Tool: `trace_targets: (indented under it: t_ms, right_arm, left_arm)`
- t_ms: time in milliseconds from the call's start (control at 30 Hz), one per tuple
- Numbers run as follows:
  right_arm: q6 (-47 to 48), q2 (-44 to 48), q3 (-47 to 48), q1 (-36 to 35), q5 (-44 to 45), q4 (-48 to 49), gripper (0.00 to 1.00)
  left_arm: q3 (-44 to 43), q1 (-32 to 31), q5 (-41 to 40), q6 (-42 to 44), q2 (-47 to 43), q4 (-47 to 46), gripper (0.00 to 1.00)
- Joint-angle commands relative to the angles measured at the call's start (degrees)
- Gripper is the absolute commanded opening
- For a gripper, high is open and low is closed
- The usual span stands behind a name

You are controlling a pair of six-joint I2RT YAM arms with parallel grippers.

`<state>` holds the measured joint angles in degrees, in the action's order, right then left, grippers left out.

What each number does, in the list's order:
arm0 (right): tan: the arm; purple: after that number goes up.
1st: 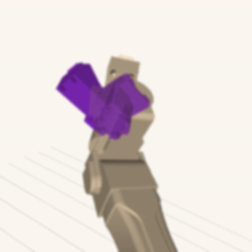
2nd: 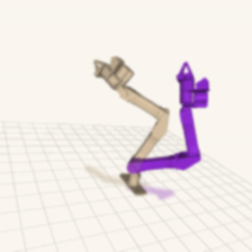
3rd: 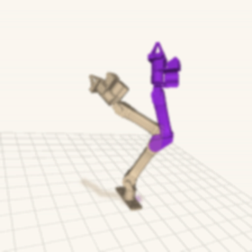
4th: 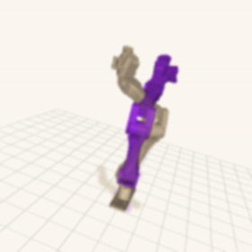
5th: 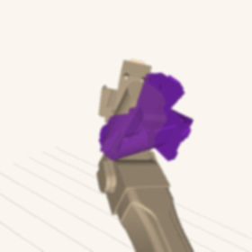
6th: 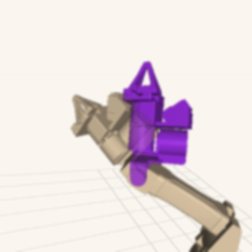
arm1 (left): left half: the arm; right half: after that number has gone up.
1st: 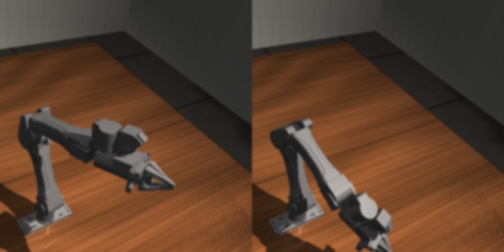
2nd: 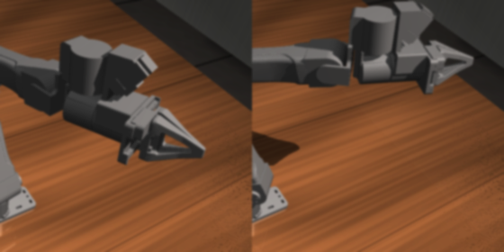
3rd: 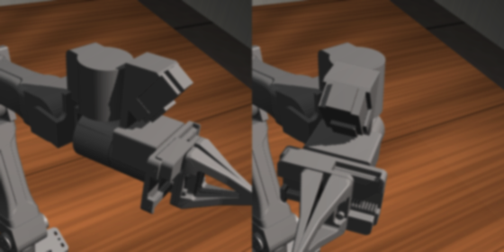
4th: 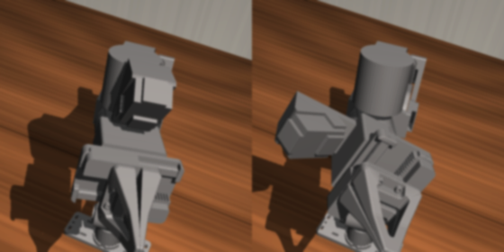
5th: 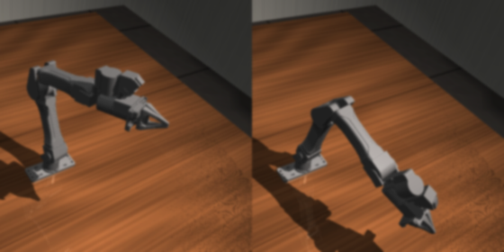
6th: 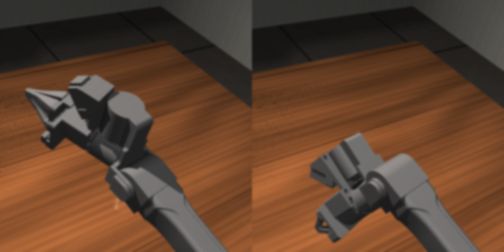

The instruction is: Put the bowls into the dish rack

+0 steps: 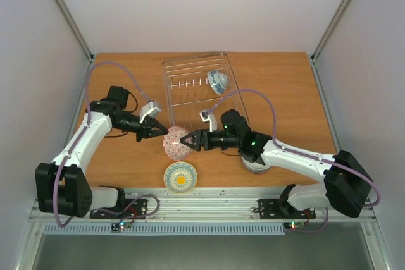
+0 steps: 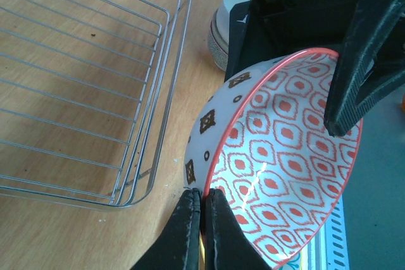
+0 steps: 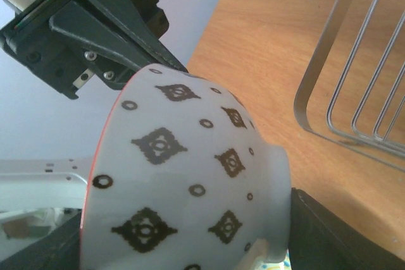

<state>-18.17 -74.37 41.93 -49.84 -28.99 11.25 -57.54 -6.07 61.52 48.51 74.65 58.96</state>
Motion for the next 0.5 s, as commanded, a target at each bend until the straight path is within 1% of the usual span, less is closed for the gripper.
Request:
trace_targets:
  t_ms: [0,67,100,133,167,300,367,400,433,467]
  right_arm:
    - [-0.2,-0.3,0.2,-0.6,-2.0,3.5,0.55]
    - [-0.2,-0.3,0.2,-0.7,-2.1,3.7,0.48]
    - [-0.2,-0.3,0.2,-0.7,-2.1,3.7,0.42]
    - [-0.1,-0.3,0.2,-0.8,-2.1,3.7,0.39]
    - [0.0,-0.3,0.3,-0.9,-2.2,3.7,0.31]
    - [0.4,0.0,0.5,-0.9,-1.4,2.7,0.04]
    - [1.1,0.0,1.2,-0.9,-0.2,0.7,0.01]
    - [1.5,0.1,1.5,-1.0,0.5,-0.5,0.01]
    - [2.0,0.1,1.8,-1.0,1.4,-1.6,0.01]
    - [2.8,0.1,2.3,-1.0,2.3,-3.2,0.01]
  left_arm:
    - [-1.1,0.3,3.8,-0.4,-1.3,-0.7,0.00]
    - [-1.1,0.3,3.8,-0.6,-1.4,-0.7,0.01]
    - [-1.0,0.3,3.7,-0.6,-1.5,-0.8,0.00]
    - [-1.0,0.3,3.7,-0.7,-1.5,-0.9,0.01]
    - [-0.9,0.3,3.6,-0.8,-1.6,-1.1,0.01]
    - [-0.3,0.3,3.0,-1.9,-2.1,-2.8,0.00]
    - [0.3,0.3,2.3,-3.0,-2.9,-4.5,0.01]
    - [0.7,0.3,1.9,-4.1,-3.3,-5.5,0.05]
    - [1.2,0.3,1.5,-4.7,-3.9,-6.5,0.14]
    - [1.7,0.3,1.1,-5.6,-4.5,-7.7,0.27]
